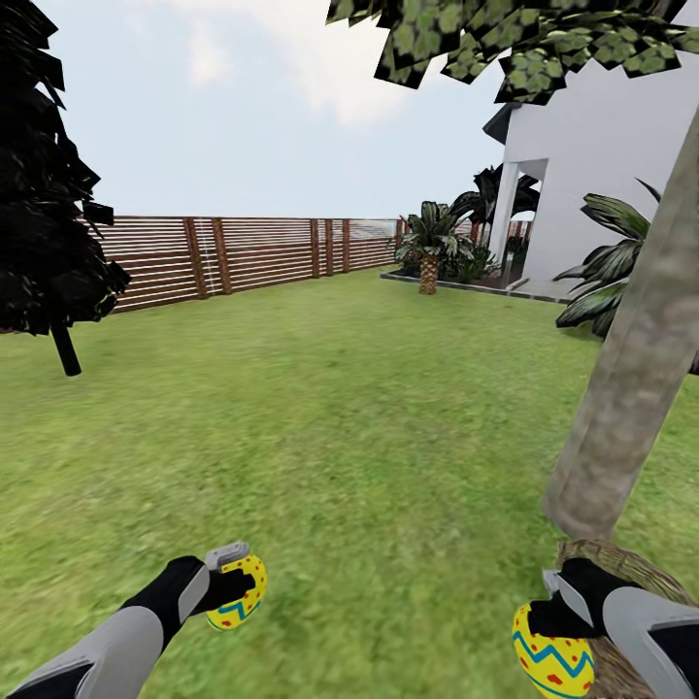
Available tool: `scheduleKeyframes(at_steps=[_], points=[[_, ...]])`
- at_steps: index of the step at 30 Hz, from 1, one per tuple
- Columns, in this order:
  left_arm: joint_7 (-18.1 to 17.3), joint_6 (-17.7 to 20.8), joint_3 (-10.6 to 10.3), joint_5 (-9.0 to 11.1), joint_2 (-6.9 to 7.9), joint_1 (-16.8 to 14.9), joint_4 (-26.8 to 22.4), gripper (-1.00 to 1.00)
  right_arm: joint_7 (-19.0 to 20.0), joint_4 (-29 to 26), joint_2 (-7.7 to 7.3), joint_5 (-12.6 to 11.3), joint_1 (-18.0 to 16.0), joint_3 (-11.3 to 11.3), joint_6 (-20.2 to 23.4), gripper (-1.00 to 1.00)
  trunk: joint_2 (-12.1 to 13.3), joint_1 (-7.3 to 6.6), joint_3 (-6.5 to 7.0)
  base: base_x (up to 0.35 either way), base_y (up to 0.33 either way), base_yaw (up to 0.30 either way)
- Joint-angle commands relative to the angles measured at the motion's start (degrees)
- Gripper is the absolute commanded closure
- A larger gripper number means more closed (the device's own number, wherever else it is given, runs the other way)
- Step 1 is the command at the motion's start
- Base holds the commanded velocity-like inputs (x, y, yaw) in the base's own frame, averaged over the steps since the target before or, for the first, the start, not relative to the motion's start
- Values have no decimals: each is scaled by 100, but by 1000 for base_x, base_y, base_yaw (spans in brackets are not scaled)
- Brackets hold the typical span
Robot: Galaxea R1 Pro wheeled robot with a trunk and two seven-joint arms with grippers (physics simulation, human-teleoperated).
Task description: Take the three Easter eggs out of the wicker basket on the lawn in the garden, then place them on the lawn next to a single tree (choose any tree) so that all three eggs are next to the same tree and none are left in the basket.
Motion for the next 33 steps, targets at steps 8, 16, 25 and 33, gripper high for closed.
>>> scheduleKeyframes(at_steps=[8, 16, 25, 33], points=[[-33, 32, 78, 11, 14, -2, -17, 100, 21, 91, -1, -52, -8, 54, -5, 100, -3, -1, -6, 208, 59, 0], [-28, 32, 83, 12, 14, -2, -17, 100, 17, 100, 8, -52, -8, 55, -11, 100, -3, -1, -6, 334, 129, 0], [-32, 30, 79, 21, 16, -2, -17, 100, 19, 100, 17, -52, -8, 55, -14, 100, -3, -1, -6, 334, 136, 0], [-29, 25, 77, 21, 7, -2, -17, 100, 25, 109, 13, -54, -8, 48, -14, 100, -3, -1, -6, 318, 190, -178]])
